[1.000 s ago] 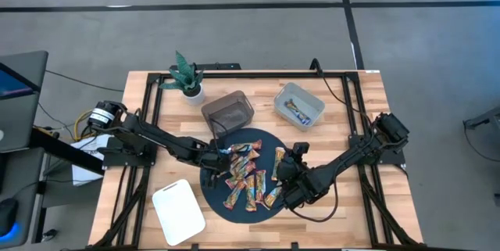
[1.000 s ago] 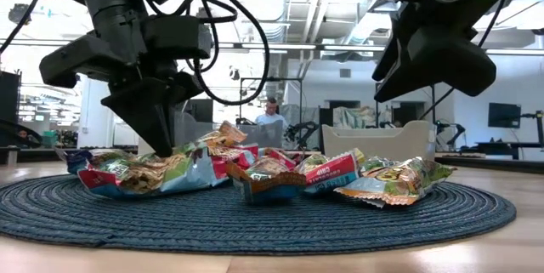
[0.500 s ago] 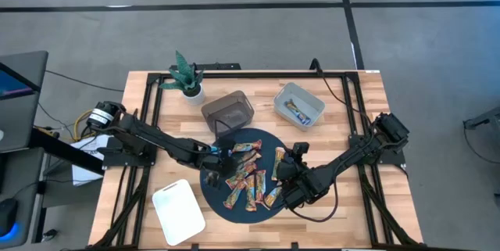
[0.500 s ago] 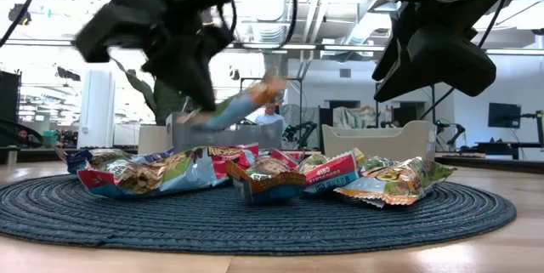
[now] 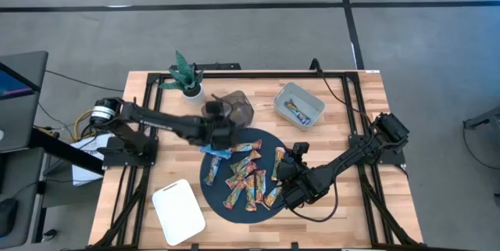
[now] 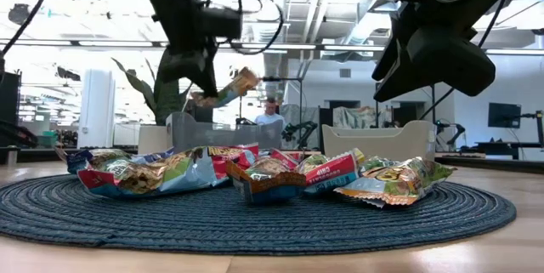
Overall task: Pick and place Granola Bars by type
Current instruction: Put the yellow granola bar into the black bin, then put the red granola bar into the white bin, then put the yellow granola bar into the black bin
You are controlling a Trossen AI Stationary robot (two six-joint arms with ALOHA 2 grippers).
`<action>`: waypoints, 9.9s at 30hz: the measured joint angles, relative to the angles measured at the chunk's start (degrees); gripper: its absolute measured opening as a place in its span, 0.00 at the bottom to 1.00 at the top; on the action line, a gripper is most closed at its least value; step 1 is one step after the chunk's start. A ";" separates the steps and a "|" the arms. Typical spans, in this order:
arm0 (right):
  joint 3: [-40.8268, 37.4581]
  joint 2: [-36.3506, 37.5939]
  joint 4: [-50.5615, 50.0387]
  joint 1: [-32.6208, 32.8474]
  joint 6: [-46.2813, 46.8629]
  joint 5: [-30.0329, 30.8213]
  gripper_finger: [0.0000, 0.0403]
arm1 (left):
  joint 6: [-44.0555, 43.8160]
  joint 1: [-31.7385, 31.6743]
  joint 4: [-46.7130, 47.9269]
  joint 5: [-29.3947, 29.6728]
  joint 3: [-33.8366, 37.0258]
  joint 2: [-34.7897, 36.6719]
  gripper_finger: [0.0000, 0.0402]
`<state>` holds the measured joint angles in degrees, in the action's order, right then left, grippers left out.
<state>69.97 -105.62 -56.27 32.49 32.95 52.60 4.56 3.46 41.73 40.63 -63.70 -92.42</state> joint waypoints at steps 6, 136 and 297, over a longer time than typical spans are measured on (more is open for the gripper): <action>0.00 0.00 0.02 -0.63 0.01 0.00 0.53 | 0.31 -7.63 0.97 -4.25 0.00 0.00 0.09; -2.84 -0.22 10.52 -7.52 -17.05 0.00 0.53 | -71.39 51.66 22.76 -23.17 -5.40 -1.64 0.11; -2.56 -3.45 72.06 -45.88 -67.01 -57.24 0.00 | -61.36 46.00 38.32 39.55 3.61 -1.64 0.27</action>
<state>67.42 -109.08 15.79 -13.39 -34.06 -4.64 -56.80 49.45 80.05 80.18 -60.10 -94.06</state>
